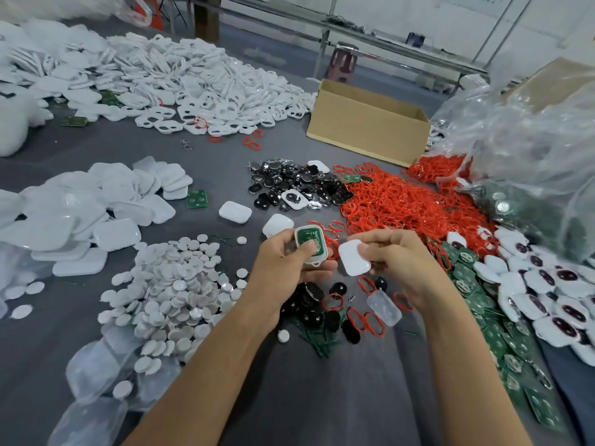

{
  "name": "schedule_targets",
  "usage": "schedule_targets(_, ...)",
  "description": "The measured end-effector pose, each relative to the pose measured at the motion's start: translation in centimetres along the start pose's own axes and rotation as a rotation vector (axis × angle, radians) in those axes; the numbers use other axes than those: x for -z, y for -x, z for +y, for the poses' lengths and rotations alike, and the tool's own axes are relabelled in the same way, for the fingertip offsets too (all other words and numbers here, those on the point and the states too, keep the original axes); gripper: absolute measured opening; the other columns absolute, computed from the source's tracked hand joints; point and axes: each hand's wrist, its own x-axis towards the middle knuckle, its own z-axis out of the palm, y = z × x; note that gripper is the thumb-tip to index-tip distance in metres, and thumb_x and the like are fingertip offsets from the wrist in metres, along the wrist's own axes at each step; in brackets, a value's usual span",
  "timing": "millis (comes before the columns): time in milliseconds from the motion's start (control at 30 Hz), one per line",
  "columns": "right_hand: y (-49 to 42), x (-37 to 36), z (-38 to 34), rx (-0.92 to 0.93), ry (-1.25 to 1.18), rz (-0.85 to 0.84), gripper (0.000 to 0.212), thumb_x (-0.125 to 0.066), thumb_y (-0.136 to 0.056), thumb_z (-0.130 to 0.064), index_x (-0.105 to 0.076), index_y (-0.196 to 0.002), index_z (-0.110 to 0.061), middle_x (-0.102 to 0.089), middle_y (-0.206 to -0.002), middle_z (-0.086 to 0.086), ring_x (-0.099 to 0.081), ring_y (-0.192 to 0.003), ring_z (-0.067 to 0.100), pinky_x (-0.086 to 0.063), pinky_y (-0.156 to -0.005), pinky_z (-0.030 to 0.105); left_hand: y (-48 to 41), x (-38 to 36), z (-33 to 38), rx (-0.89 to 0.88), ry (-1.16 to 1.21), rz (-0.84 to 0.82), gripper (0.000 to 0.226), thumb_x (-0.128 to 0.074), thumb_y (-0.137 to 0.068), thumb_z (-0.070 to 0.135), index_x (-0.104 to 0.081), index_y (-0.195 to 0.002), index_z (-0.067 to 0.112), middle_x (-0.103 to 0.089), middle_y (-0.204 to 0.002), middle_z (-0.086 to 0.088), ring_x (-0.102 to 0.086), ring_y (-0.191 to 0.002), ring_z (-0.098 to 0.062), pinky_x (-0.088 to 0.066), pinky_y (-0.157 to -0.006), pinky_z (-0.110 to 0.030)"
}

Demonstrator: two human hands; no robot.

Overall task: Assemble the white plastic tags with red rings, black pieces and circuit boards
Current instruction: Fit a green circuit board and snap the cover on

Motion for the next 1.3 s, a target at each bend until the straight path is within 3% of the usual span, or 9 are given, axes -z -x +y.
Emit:
schedule_targets(167,0.1,-0.2,-0.1,0.200,0.457,0.134,0.022,-0.064,-0.090,-0.014,-0.071,-0.110,-0.021,-0.067,-0.102,-0.004,-0.059,-0.094,0.013,-0.047,-0.086,0.029,0.1,-0.5,-0.2,-0.076,-0.086,0.017,0.008,-0.050,-0.100,0.004,-0.057,-0.105,0.004,-0.071,-0.086,-0.011,-0.073,-0.068,-0.018,-0.056,-0.057,-0.022)
schedule_targets(300,1.0,-1.6,-1.7,0.301,0.028,-0.166,0.022,-0.069,-0.087,-0.013,-0.071,-0.108,-0.019,-0.072,-0.088,-0.004,-0.061,-0.070,0.006,-0.047,-0.061,0.017,0.1,-0.4,-0.3,-0.164,-0.141,0.005,0.005,-0.053,-0.099,0.004,-0.057,-0.102,0.005,-0.073,-0.090,-0.012,-0.074,-0.071,-0.021,-0.056,-0.059,-0.023)
schedule_targets(400,0.8,-2.8,-1.8,0.401,-0.051,-0.164,0.024,-0.071,-0.081,-0.001,-0.070,-0.104,-0.008,-0.071,-0.076,-0.006,-0.059,-0.059,0.004,-0.044,-0.053,0.011,0.4,-0.2,-0.1,-0.199,-0.136,-0.031,0.009,-0.056,-0.098,0.006,-0.061,-0.106,0.005,-0.075,-0.088,-0.013,-0.074,-0.073,-0.024,-0.057,-0.061,-0.024)
schedule_targets(600,0.4,-2.9,-1.3,0.471,-0.224,-0.119,0.028,-0.068,-0.080,0.008,-0.065,-0.105,-0.002,-0.070,-0.075,0.002,-0.065,-0.066,0.012,-0.052,-0.059,0.019,0.7,-0.5,0.4,-0.197,-0.030,-0.084,0.019,-0.061,-0.095,0.015,-0.069,-0.112,0.011,-0.075,-0.093,-0.016,-0.074,-0.080,-0.028,-0.060,-0.070,-0.029)
schedule_targets(733,0.4,-2.7,-1.3,0.577,-0.139,-0.028,0.030,-0.071,-0.078,0.006,-0.062,-0.102,-0.010,-0.065,-0.083,0.003,-0.057,-0.070,0.017,-0.047,-0.064,0.027,0.7,-0.5,0.8,-0.136,0.129,-0.102,0.031,-0.057,-0.085,0.035,-0.077,-0.096,0.015,-0.075,-0.088,-0.016,-0.073,-0.079,-0.024,-0.060,-0.075,-0.030)
schedule_targets(867,0.4,-2.9,-1.3,0.631,-0.125,0.092,0.032,-0.078,-0.072,0.003,-0.053,-0.086,-0.012,-0.054,-0.072,-0.012,-0.046,-0.061,0.007,-0.037,-0.057,0.020,0.5,-0.2,0.9,-0.135,0.232,-0.148,0.026,-0.066,-0.076,0.027,-0.079,-0.095,0.015,-0.076,-0.088,-0.010,-0.073,-0.077,-0.019,-0.060,-0.075,-0.026)
schedule_targets(967,0.5,-3.7,-1.4,0.659,-0.102,0.095,0.023,-0.073,-0.077,0.005,-0.059,-0.078,-0.012,-0.060,-0.063,-0.015,-0.054,-0.056,-0.005,-0.041,-0.057,0.011,0.4,0.1,0.9,-0.142,0.274,-0.131,0.027,-0.074,-0.067,0.027,-0.080,-0.092,0.023,-0.076,-0.083,-0.002,-0.072,-0.071,-0.013,-0.058,-0.073,-0.022)
schedule_targets(1133,0.8,-4.5,-1.6,0.654,-0.077,0.119,0.016,-0.068,-0.083,0.004,-0.074,-0.090,-0.009,-0.071,-0.076,-0.008,-0.063,-0.068,-0.001,-0.047,-0.065,0.014,0.1,0.4,0.6,-0.172,0.292,-0.036,0.031,-0.075,-0.068,0.016,-0.077,-0.099,0.014,-0.076,-0.095,-0.009,-0.073,-0.084,-0.017,-0.057,-0.072,-0.023)
schedule_targets(1300,1.3,-4.5,-2.0,0.580,-0.145,0.017,0.019,-0.059,-0.090,0.001,-0.073,-0.102,-0.004,-0.074,-0.091,0.005,-0.064,-0.080,0.005,-0.048,-0.075,0.018,0.2,0.3,0.7,-0.206,0.283,0.088,0.029,-0.076,-0.064,0.014,-0.076,-0.093,0.013,-0.076,-0.084,-0.008,-0.073,-0.071,-0.017,-0.057,-0.065,-0.021)
